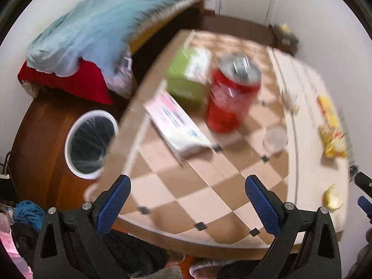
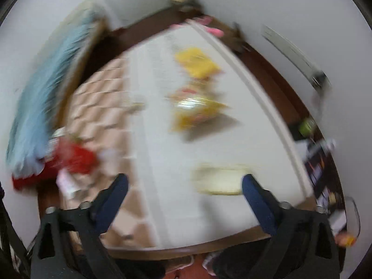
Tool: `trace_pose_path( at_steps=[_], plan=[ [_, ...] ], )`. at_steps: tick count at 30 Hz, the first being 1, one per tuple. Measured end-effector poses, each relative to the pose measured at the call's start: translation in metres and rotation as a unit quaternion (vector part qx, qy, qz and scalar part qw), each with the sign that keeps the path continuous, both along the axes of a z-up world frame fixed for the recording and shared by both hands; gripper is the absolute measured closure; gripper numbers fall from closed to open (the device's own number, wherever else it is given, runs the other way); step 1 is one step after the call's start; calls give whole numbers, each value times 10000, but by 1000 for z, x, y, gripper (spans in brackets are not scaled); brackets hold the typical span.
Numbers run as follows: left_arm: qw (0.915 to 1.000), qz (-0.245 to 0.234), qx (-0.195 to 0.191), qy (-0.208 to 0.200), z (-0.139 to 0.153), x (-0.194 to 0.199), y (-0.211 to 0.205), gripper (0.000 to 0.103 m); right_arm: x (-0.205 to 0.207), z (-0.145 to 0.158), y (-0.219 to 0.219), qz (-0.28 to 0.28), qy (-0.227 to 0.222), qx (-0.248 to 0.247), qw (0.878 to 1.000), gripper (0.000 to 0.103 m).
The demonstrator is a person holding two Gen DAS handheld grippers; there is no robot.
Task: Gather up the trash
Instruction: 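Grasp the lemon peel with the right tool while the left tool grasps the red can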
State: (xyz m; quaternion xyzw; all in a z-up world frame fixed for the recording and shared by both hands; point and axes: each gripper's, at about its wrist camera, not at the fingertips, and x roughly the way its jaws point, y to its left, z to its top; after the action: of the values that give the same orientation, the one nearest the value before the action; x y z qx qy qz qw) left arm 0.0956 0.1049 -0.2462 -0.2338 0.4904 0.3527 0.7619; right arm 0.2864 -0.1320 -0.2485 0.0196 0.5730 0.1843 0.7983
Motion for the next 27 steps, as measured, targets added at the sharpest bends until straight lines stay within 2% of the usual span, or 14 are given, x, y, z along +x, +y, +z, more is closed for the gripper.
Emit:
trace_pose_path(
  at_steps=[1,5,6,7,8,9,10,11,12,20,23,27],
  plan=[
    [10000,-15,-28,83,-7,5,-5,2,8,-14,-12,-144,111,-65,9998,19],
    [9991,-19,-129,415,-33,13,-13,2,19,-53,-34,-308,485,-36,9983,24],
    [9988,-9,-132,464,-36,13,-12,2,19,-60,-32,-303,527,3,9982,30],
    [9986,5,-122,511,-38,13,-11,2,18,-65,-30,-278,518,42,9983,31],
    [9985,15,-116,540,-40,13,-11,2,16,-63,-25,-241,309,20,9992,37],
    [9982,33,-116,581,-41,12,-9,2,15,-64,-19,-116,258,93,9996,58],
    [9981,52,-123,601,-41,11,-7,2,16,-67,-15,-107,240,70,9996,72],
    [9981,64,-126,605,-41,11,-5,2,14,-67,-11,-132,147,24,9998,75],
    [9981,76,-125,603,-40,11,-3,2,14,-67,-10,-72,121,145,9998,91],
    [9994,-144,269,132,8,30,13,2,10,-49,30,307,-23,506,9982,92],
    [9993,-297,233,-4,19,49,19,3,13,-47,48,495,6,432,9978,92],
    [9981,-500,341,80,18,80,35,3,23,-52,68,632,-2,198,9978,92]
  ],
)
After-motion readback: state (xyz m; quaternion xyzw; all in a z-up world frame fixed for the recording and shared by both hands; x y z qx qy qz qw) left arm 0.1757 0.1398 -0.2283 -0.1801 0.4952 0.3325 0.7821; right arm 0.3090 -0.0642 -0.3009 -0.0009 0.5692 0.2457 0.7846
